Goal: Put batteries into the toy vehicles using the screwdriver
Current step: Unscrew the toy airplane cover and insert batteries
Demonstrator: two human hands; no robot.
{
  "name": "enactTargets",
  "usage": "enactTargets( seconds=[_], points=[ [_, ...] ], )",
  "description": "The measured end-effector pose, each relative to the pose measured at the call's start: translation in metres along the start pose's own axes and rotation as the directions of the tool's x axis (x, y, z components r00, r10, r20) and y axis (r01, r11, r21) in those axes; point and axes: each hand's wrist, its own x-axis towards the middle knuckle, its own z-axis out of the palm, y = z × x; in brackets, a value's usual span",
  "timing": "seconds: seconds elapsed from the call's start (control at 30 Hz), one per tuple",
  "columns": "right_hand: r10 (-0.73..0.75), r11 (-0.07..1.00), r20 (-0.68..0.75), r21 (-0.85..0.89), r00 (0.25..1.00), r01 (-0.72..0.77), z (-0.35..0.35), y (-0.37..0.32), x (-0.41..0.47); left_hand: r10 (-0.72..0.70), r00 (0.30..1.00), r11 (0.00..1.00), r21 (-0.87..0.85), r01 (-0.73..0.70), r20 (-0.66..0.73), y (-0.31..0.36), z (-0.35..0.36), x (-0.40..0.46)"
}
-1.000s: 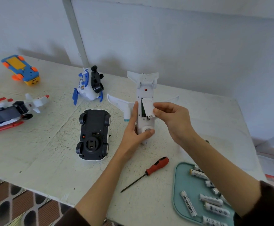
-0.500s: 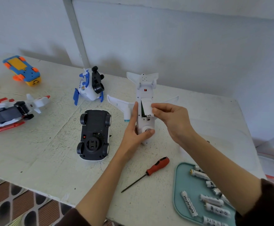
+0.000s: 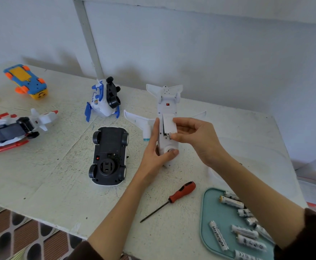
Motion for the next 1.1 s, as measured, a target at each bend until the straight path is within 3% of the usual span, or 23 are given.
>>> enactTargets(
  seconds=[0.17, 0.27, 0.33, 0.5, 1.1],
  points=[
    [-0.078, 0.977, -0.008, -0.198, 0.997, 0.075, -0.001, 0.001, 0.003, 0.008, 1.0, 1.0, -0.008, -0.008, 0.006, -0.001, -0.001, 0.001],
    [-0.231, 0.837, 0.007, -0.509, 0.973, 0.203, -0.001, 0.007, 0.008, -0.004, 1.0, 1.0, -0.012, 0.004, 0.0, 0.0, 0.0, 0.001],
    [-0.277, 0.767, 0.024, -0.597, 0.961, 0.235, -0.002, 0.011, 0.009, -0.01, 1.0, 1.0, -0.025, 0.01, -0.008, 0.0, 0.0, 0.001],
    [-0.352, 0.702, 0.047, -0.648, 0.935, 0.296, -0.001, 0.02, 0.011, 0.001, 1.0, 0.999, -0.038, -0.001, 0.003, -0.001, -0.001, 0.001],
    [-0.435, 0.648, 0.058, -0.673, 0.899, 0.356, 0.003, 0.029, 0.015, 0.013, 1.0, 0.998, -0.068, -0.013, 0.003, -0.001, -0.001, 0.001]
  ],
)
